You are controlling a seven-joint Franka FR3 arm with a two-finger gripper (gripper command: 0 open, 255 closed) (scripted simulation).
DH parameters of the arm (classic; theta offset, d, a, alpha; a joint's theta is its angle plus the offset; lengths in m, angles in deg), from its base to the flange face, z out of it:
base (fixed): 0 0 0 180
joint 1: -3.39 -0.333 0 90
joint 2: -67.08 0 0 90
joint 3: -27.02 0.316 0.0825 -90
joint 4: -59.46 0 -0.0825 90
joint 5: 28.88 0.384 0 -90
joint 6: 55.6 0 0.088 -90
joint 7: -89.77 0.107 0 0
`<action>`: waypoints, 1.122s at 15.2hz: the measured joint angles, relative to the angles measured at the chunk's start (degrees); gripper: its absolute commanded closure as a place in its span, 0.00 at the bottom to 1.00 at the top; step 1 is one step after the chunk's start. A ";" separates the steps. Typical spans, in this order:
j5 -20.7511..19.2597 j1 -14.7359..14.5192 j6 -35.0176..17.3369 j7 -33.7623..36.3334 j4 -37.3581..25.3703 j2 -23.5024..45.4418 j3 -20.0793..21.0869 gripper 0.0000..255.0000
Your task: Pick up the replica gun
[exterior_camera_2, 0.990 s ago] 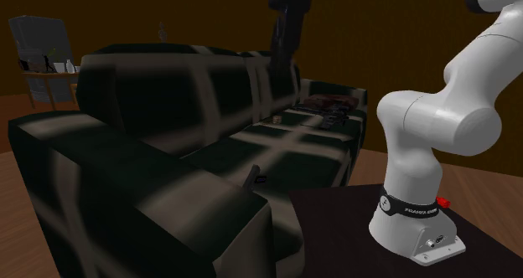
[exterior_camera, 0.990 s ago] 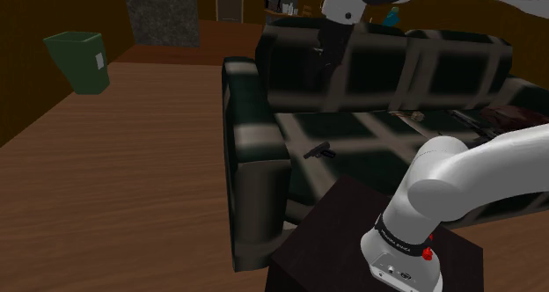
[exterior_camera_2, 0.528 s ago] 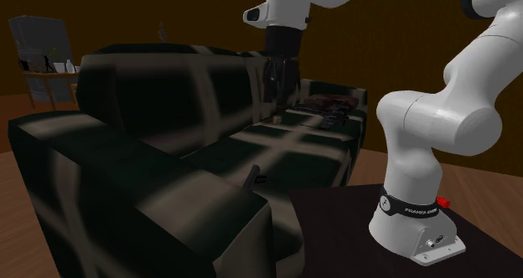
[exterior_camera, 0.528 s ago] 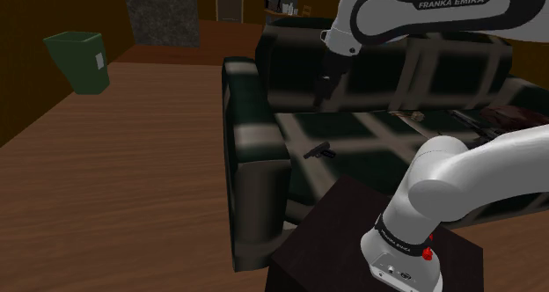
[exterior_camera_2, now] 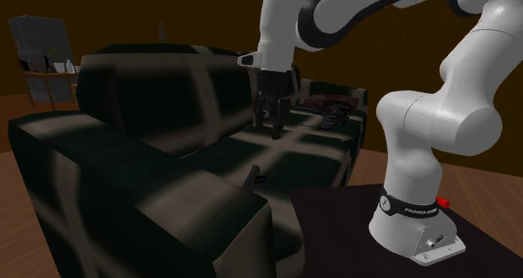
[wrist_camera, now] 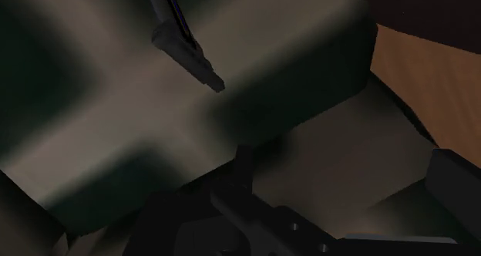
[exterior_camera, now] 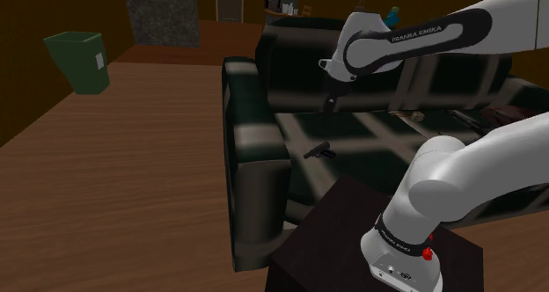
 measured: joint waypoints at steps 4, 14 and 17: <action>-1.12 -1.57 -7.14 -9.66 0.74 6.97 -6.71 0.00; 15.20 -14.25 -22.73 -45.09 -5.56 34.16 -26.10 0.00; 30.09 -15.06 -24.35 -61.29 -9.48 45.37 -26.26 0.00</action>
